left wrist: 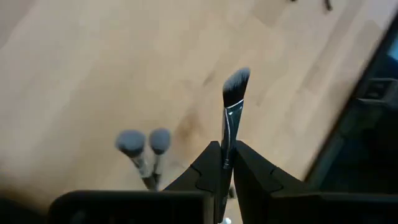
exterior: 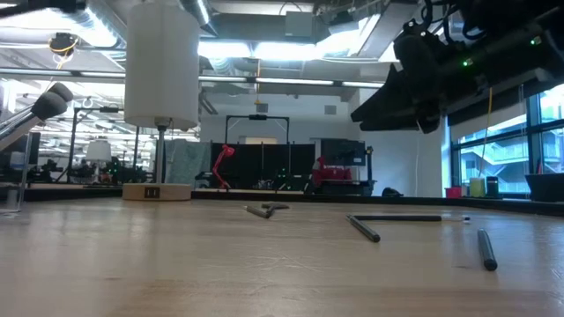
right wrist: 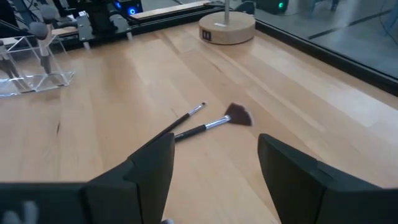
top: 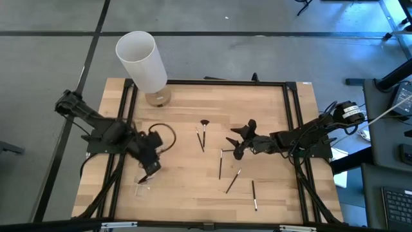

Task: Put items in baskets/containers
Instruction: Put the black eyeshadow brush into the transparent organizer, then put the black highlighter brush into the transparent organizer

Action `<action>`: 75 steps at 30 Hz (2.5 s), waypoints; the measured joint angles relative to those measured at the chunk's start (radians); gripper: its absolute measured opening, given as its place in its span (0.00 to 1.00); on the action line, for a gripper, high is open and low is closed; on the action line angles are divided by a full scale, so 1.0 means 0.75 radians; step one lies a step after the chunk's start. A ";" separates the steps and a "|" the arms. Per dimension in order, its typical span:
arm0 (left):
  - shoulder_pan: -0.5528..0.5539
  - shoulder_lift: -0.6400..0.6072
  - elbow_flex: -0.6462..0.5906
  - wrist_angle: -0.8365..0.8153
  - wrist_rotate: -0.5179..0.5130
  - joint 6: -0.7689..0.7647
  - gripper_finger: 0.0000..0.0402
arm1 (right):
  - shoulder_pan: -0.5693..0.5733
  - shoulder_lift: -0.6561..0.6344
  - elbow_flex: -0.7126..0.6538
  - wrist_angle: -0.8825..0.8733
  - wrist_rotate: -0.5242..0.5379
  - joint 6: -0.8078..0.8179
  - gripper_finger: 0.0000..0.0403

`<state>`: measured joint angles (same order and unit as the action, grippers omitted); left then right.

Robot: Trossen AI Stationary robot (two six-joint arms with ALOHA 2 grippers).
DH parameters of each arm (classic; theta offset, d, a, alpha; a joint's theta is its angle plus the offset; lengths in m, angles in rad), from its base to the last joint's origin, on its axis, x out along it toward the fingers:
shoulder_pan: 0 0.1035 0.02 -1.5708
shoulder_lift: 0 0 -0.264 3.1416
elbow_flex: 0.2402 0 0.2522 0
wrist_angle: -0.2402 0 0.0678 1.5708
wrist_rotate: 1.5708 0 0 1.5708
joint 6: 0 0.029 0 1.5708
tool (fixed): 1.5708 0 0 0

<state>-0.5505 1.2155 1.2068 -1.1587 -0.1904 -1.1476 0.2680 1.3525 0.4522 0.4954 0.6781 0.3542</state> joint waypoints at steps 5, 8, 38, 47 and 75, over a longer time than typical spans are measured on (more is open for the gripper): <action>-0.172 0.008 -0.036 0.020 -0.210 -0.112 0.07 | -0.001 0.000 0.000 0.000 0.001 0.002 0.57; -0.256 0.036 -0.056 0.046 -0.251 -0.163 0.07 | -0.001 0.000 0.000 0.000 0.001 0.002 0.57; -0.094 0.175 0.018 0.061 -0.603 0.012 0.18 | -0.001 0.000 0.000 0.000 0.009 0.002 0.57; 0.374 0.304 -0.030 0.477 -0.642 0.108 0.22 | -0.001 -0.296 0.014 -0.069 0.014 -0.102 0.57; 0.792 0.957 0.006 1.066 -0.268 0.217 0.18 | -0.052 -1.379 0.220 -1.734 0.363 0.398 0.57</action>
<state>0.0437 1.9336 1.2114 -0.3589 -0.3915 -0.9848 0.2291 0.3184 0.6170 -0.8050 0.9502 0.6529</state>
